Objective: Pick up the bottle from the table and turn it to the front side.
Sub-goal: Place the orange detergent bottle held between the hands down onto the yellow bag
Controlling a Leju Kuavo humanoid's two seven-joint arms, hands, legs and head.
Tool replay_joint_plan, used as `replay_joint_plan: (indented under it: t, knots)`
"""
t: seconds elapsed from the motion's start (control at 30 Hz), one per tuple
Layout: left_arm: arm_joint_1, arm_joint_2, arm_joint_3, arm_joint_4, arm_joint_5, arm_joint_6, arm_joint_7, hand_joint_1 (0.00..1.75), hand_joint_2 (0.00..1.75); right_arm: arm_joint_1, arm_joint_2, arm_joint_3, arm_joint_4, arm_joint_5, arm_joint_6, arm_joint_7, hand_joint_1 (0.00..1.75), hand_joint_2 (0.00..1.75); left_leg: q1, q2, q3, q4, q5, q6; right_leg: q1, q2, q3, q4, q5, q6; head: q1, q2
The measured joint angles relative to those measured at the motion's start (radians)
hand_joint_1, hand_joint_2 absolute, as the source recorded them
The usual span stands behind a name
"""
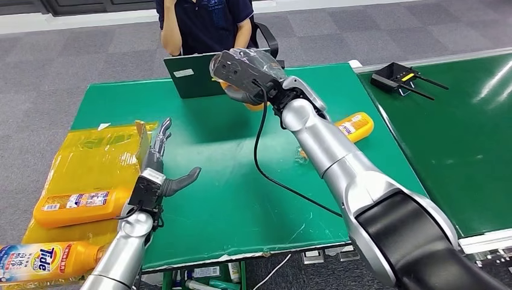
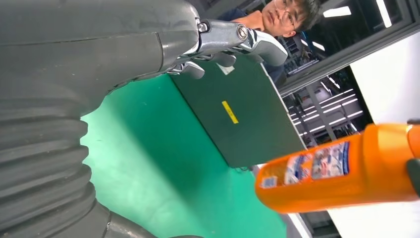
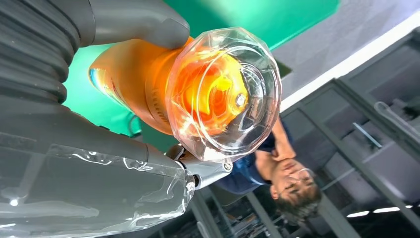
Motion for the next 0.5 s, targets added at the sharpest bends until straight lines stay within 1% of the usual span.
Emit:
replay_joint_plan:
  t: [0.2,0.5]
  knots:
    - [-0.054,-0.016,-0.022,0.046,0.023,0.01,0.0,0.0,1.75,-0.001,0.027,0.0,-0.02,-0.023,0.002,-0.001,1.75,1.75,0.0,0.0,0.0,0.0,0.0,0.0,0.0,0.0,0.0,0.0,0.0,0.0,0.0,0.0]
    - [-0.066,-0.022,-0.028,0.071,0.027,0.01,0.0,0.0,1.75,-0.001,0.034,0.0,-0.025,-0.025,0.003,-0.001,1.75,1.75,0.0,0.0,0.0,0.0,0.0,0.0,0.0,0.0,0.0,0.0,0.0,0.0,0.0,0.0]
